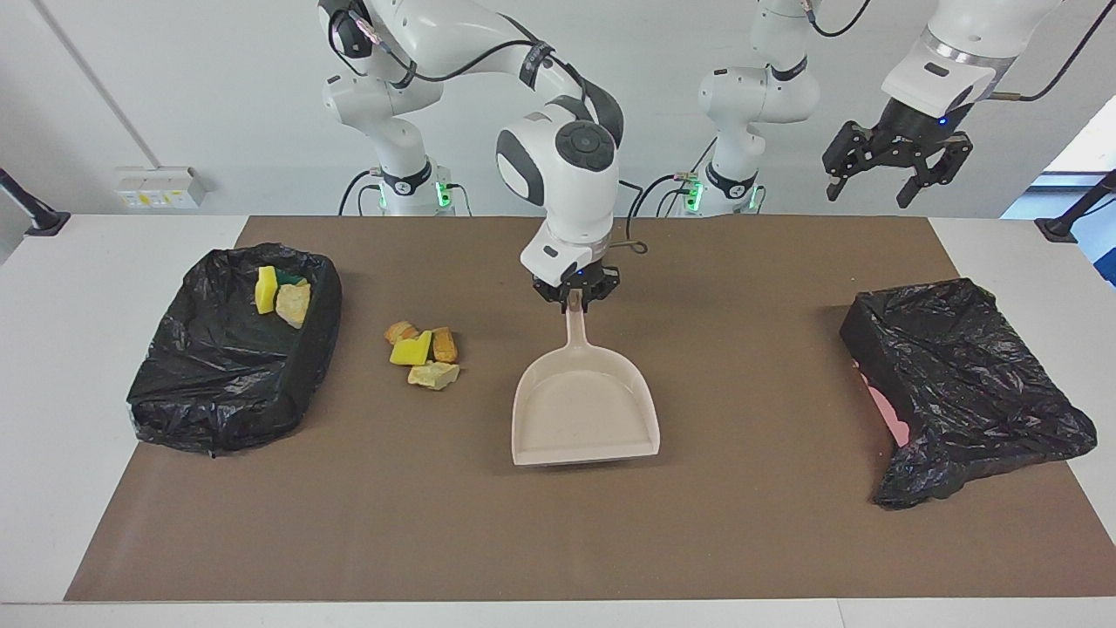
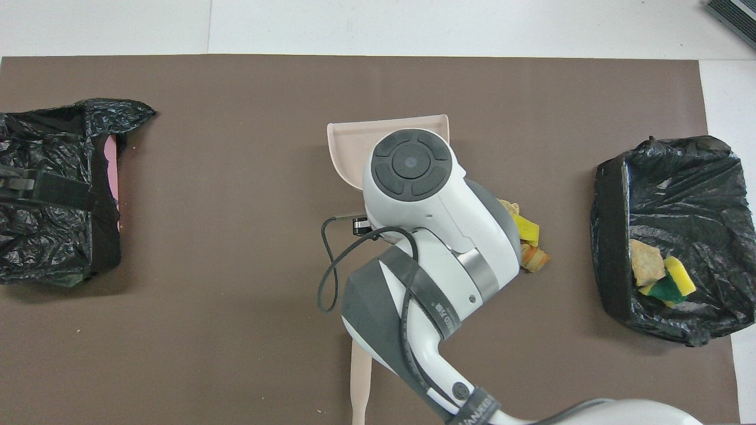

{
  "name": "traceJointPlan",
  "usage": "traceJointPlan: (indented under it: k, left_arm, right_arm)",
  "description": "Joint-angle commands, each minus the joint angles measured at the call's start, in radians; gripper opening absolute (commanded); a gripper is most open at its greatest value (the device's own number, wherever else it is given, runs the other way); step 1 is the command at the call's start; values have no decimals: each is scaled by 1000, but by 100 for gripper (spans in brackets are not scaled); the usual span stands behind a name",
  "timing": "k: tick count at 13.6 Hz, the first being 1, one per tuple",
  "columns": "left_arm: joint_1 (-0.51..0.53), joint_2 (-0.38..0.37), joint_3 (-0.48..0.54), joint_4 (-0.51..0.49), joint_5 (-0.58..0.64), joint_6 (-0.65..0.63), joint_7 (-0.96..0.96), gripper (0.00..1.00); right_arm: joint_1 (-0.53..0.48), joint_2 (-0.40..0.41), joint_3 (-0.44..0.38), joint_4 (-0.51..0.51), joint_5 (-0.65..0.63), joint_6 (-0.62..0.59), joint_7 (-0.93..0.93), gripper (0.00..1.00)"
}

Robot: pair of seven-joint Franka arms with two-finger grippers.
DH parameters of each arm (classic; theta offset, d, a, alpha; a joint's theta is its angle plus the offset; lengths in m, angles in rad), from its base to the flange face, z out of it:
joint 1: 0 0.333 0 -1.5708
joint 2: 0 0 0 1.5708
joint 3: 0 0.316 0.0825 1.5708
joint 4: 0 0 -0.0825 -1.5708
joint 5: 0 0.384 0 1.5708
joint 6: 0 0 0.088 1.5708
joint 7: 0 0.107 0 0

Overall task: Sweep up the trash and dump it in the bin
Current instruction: 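Bring the empty dustpan back to the table center with the right gripper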

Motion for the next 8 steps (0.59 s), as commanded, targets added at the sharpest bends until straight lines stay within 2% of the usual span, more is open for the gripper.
traceJointPlan:
  k: [1, 8]
  left_arm:
    - [4, -10, -2, -5, 13, -10, 3, 100]
    - [4, -10, -2, -5, 13, -11, 3, 100]
  right_arm:
    - [16, 39, 3, 30, 21, 33, 25, 0]
    - [18, 41, 3, -67, 22, 136, 56, 0]
